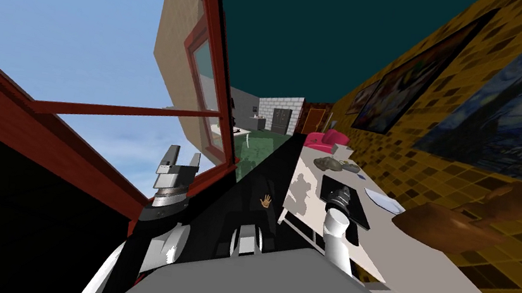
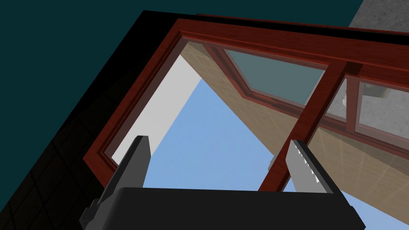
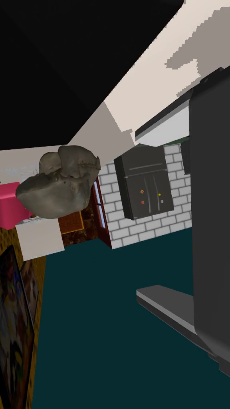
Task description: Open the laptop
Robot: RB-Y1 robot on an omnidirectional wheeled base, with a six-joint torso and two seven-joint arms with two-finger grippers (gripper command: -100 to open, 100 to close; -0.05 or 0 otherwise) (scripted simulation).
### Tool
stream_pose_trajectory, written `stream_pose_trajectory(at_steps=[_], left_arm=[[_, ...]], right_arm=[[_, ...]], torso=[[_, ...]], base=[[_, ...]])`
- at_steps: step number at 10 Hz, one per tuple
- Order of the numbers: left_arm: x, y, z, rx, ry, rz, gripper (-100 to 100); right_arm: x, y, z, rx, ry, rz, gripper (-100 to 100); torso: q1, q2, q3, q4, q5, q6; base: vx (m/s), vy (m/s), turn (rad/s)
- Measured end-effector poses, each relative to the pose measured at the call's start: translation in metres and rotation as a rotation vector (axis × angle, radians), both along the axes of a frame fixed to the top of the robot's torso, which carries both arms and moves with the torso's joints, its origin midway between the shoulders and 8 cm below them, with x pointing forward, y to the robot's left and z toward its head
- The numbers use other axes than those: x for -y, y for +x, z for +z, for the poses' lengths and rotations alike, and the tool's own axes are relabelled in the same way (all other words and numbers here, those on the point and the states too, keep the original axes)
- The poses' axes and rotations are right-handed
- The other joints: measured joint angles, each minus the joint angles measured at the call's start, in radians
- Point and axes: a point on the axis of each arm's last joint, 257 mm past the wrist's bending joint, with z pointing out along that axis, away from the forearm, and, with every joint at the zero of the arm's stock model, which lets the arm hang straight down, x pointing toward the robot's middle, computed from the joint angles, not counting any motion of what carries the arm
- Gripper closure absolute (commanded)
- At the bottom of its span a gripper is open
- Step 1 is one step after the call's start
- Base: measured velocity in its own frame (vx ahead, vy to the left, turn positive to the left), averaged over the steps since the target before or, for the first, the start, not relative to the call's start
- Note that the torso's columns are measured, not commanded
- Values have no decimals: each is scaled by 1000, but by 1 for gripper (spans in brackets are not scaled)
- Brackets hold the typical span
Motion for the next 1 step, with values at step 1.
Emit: stream_pose_trajectory(at_steps=[1], left_arm=[[0, 0, 0, 0, 0, 0, 0]], right_arm=[[-5, -1, -6, 1, 14, 2, -100]], torso=[[0, 0, 0, 0, 0, 0]], base=[[0, 0, 0]])
